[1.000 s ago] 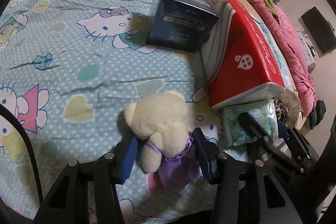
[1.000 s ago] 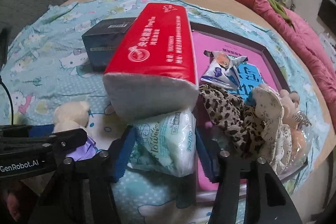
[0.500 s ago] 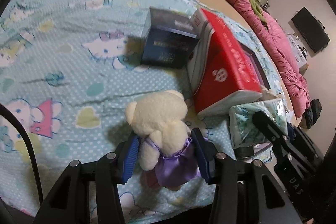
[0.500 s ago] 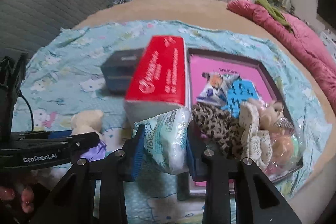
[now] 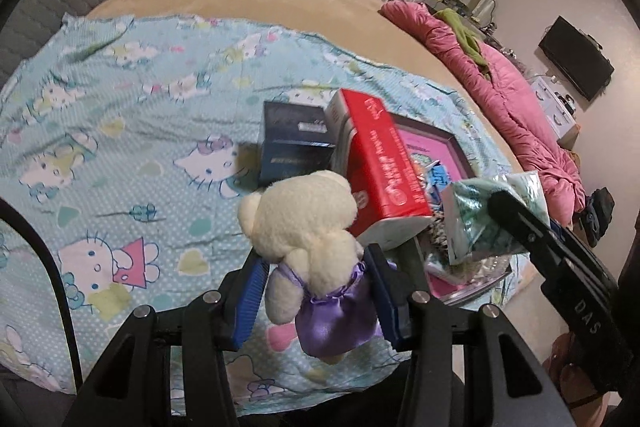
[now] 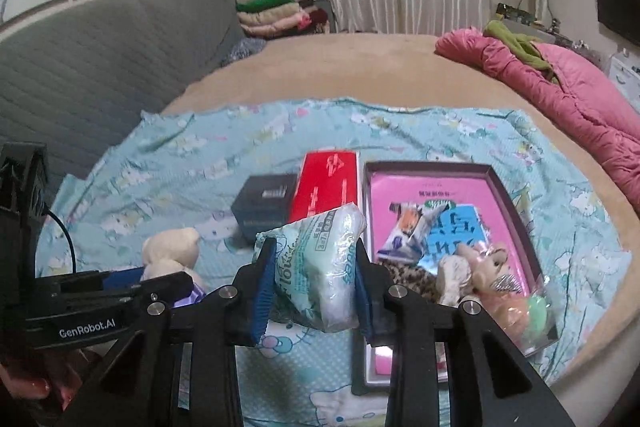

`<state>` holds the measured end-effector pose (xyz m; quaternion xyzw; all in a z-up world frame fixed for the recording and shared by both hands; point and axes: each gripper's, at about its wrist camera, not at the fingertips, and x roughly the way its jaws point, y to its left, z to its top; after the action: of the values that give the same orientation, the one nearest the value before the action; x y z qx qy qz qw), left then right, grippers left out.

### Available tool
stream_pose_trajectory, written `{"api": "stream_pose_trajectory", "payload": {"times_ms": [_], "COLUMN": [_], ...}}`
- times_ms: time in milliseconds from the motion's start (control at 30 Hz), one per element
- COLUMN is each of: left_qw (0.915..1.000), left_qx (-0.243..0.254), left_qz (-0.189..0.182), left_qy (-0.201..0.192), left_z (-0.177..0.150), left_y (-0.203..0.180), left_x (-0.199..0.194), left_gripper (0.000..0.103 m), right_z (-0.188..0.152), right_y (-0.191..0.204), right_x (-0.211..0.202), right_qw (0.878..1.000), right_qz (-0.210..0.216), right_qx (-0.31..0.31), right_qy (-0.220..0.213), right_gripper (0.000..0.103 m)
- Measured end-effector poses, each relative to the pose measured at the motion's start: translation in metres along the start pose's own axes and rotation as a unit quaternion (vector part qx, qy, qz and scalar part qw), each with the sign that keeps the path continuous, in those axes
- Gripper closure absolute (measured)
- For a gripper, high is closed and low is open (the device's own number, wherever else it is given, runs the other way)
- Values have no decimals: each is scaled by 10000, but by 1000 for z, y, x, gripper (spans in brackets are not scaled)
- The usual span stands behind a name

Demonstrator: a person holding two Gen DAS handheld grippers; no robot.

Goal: Organize soft objects
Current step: 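Carry the teddy bear with left tool while right tool carries the tissue pack over the tray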

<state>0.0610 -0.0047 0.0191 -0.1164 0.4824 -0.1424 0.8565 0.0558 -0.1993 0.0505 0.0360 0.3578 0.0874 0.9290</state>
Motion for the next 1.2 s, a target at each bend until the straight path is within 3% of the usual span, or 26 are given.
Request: {"api": "stream_pose_trajectory", "payload": {"times_ms": [500,833,1200], "left_qw": [9978,9936,9883], "left_qx": [621,1118,1525], "left_qz": [-30,-112,-41], "left_qy": [-238,-130,39], "left_z": [15,19,24], "left_y": [-80,-139,-174], "left_x": [-23,0,38], "left_gripper": [54,54,54], "right_z": [14,-1,-19], "right_y": [-72,-130,-172], "right_x": [-53,-79,-78], "right_qw": [9957,9875,9794], "right_qz": [-80,-319,-548], "right_qx": [713,1301,1771], "right_qy": [-585,-831,-795], "right_gripper": [68,68,68]}}
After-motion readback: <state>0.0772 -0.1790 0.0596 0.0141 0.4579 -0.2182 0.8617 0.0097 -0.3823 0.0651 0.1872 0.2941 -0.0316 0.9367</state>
